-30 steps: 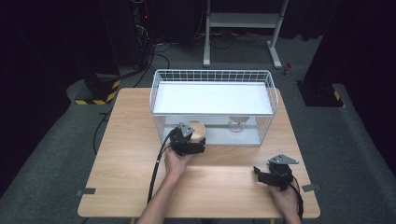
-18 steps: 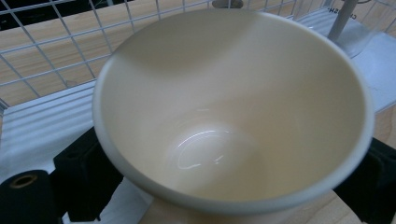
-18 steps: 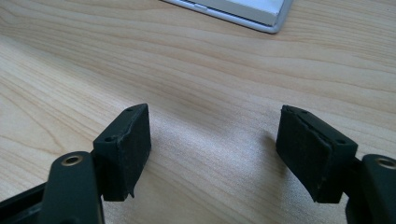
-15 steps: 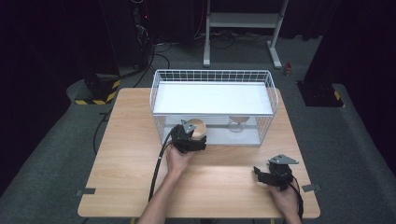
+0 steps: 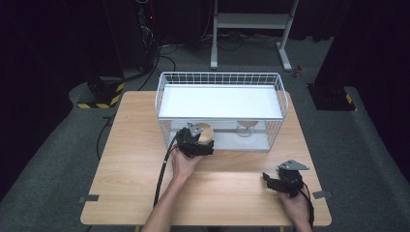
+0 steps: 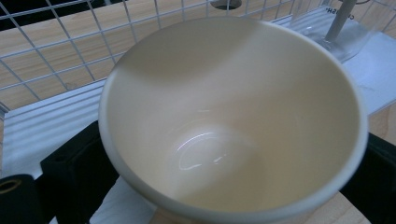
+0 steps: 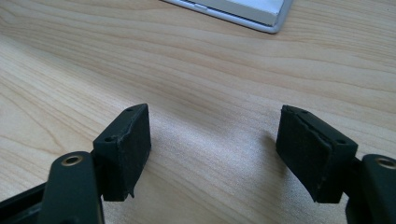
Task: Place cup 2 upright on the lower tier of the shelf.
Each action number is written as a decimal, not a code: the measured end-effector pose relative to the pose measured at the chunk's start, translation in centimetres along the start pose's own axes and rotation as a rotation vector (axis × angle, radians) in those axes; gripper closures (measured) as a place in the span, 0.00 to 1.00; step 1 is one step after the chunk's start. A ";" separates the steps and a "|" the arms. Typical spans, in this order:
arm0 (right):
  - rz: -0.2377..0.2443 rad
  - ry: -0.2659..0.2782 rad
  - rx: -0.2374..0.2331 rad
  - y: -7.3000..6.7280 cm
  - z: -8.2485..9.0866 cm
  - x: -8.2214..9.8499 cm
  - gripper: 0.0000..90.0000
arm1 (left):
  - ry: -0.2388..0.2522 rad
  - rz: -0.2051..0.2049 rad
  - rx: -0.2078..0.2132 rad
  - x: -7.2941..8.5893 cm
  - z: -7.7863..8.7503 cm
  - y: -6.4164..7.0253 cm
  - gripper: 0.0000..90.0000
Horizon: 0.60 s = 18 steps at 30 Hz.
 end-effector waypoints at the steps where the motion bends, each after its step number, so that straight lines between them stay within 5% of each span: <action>1: 0.000 0.000 0.001 0.0 0.0 0.0 0.29 | 0.000 0.000 0.001 0.0 0.1 0.1 0.04; 18: 0.000 0.000 0.000 0.0 0.0 0.0 0.29 | 0.008 -0.003 0.004 0.7 1.3 -0.4 0.05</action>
Point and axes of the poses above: each handheld gripper's, and its own axes: z roughly backward along the jaws, x roughly out of its underside, y roughly to its right, the point moved 3 cm from there along -z, roughly forward along the jaws, and after that the axes turned 12 degrees about -y, right-handed, at the moved point
